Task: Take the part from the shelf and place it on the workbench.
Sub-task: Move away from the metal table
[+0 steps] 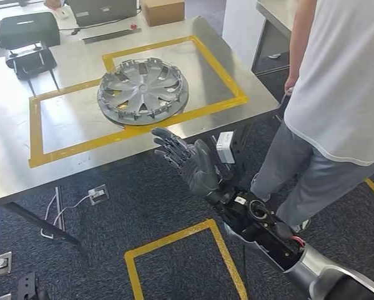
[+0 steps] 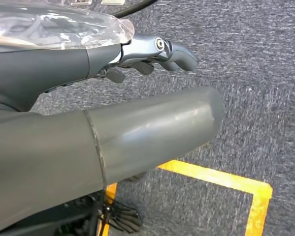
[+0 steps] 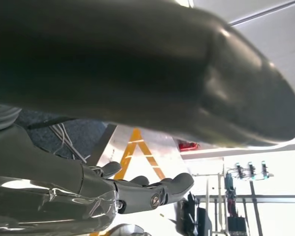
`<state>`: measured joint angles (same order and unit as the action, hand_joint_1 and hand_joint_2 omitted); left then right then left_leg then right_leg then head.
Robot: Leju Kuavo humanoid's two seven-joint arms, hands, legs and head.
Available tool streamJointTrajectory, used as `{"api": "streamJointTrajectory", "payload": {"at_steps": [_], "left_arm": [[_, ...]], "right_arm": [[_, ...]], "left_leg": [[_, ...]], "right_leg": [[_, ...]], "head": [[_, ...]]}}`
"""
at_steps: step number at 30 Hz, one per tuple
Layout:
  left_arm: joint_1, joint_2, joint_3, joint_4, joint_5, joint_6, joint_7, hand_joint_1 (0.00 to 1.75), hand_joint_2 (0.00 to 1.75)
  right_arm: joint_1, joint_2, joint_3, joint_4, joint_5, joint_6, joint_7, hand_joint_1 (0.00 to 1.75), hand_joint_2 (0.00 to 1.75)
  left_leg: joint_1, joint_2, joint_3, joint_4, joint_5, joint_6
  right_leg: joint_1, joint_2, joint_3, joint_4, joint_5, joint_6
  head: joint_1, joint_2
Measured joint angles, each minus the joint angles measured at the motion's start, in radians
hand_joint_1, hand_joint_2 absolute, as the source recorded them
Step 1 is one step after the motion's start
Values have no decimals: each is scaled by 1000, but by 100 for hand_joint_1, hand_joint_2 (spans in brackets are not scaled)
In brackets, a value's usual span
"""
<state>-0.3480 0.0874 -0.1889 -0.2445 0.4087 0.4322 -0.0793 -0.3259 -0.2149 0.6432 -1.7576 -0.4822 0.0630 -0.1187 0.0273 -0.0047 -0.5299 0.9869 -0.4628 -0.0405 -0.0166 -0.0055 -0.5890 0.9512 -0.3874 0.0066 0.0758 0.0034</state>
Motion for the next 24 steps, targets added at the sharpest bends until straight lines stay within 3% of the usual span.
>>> {"api": "streamJointTrajectory", "payload": {"at_steps": [3, 4, 5, 6, 8, 9, 12, 14, 15, 18, 19, 21, 22, 24], "left_arm": [[0, 1, -1, 0, 1, 0, 0, 0, 0], [1, 1, -1, 0, 2, 0, 0, 0, 0], [1, 1, -1, 0, 3, 0, 0, 0, 0], [1, 1, -1, 0, 3, 0, -1, 0, 0], [1, 1, -2, 0, 3, 0, -2, 0, 0], [1, 1, -2, 0, 3, 0, -2, 0, 0], [1, 1, -2, 0, 3, 0, -2, 0, 0], [1, 1, -2, 0, 3, 0, -2, 0, 0], [1, 1, -4, 0, 3, 0, -2, 0, 0], [2, 0, -10, 0, 8, 0, -3, 0, 0], [2, 0, -10, 0, 9, 0, -5, 0, 0], [4, 0, -10, 0, 12, 0, -9, 0, 0], [5, 0, -10, 0, 13, 0, -10, 0, 0], [6, 0, -10, 0, 15, 0, -12, 0, 0]], "right_arm": [[-1, 3, 0, 9, 0, 4, -1, 0, 0], [-1, 3, -1, 12, 0, 6, -1, 0, 0], [0, 4, -1, 16, 1, 8, -2, 0, 0], [0, 4, -2, 20, 1, 9, -2, 0, 0], [0, 4, -3, 25, 2, 10, -3, 0, 0], [0, 4, -3, 26, 2, 10, -3, 0, 0], [0, 4, -3, 27, 2, 10, -3, 0, 0], [0, 4, -3, 29, 3, 11, -3, 0, 0], [-1, 4, -4, 33, 4, 14, -3, 0, 0], [-7, 10, -11, 43, 7, 27, -5, 0, 0], [-10, 12, -14, 44, 8, 29, -5, 0, 0], [-13, 14, -16, 47, 9, 31, -5, 0, 0], [-15, 16, -17, 49, 10, 32, -4, 0, 0], [-18, 20, -18, 52, 11, 33, -3, 0, 0]], "left_leg": [[-8, -4, 1, -26, 7, 24], [-9, -2, -6, -28, 15, 34], [-9, 0, -15, -29, 25, 46], [-9, 3, -25, -31, 35, 56], [-12, 5, -42, -31, 50, 66], [-13, 6, -47, -31, 54, 67], [-14, 6, -50, -31, 56, 67], [-16, 6, -58, -31, 63, 68], [-17, 6, -73, -30, 75, 67], [-21, 6, -120, -32, 132, 50], [-20, 7, -124, -37, 147, 42], [-18, 7, -128, -46, 159, 30], [-18, 6, -138, -34, 137, 24], [-16, 6, -172, 56, 28, 17]], "right_leg": [[-2, 2, -12, 0, 19, 23], [-4, 2, -19, 6, 10, 29], [-5, 3, -29, 28, -17, 33], [-6, 3, -43, 71, -63, 34], [-5, 3, -70, 181, -158, 34], [-5, 3, -78, 217, -183, 35], [-4, 3, -82, 237, -195, 35], [-4, 3, -85, 279, -209, 35], [-3, 3, -54, 270, -187, 32], [11, 4, 142, 37, -124, 11], [16, 4, 173, -19, -126, 6], [15, 3, 155, -25, -104, -1], [12, 1, 143, -29, -91, -7], [8, -2, 110, -32, -59, -18]], "head": [[4, 0], [5, 0], [7, 0], [10, 0], [16, 0], [16, 0], [17, 0], [17, 0], [18, 0], [21, 0], [22, 0], [22, 0], [19, 0], [7, 0]]}}
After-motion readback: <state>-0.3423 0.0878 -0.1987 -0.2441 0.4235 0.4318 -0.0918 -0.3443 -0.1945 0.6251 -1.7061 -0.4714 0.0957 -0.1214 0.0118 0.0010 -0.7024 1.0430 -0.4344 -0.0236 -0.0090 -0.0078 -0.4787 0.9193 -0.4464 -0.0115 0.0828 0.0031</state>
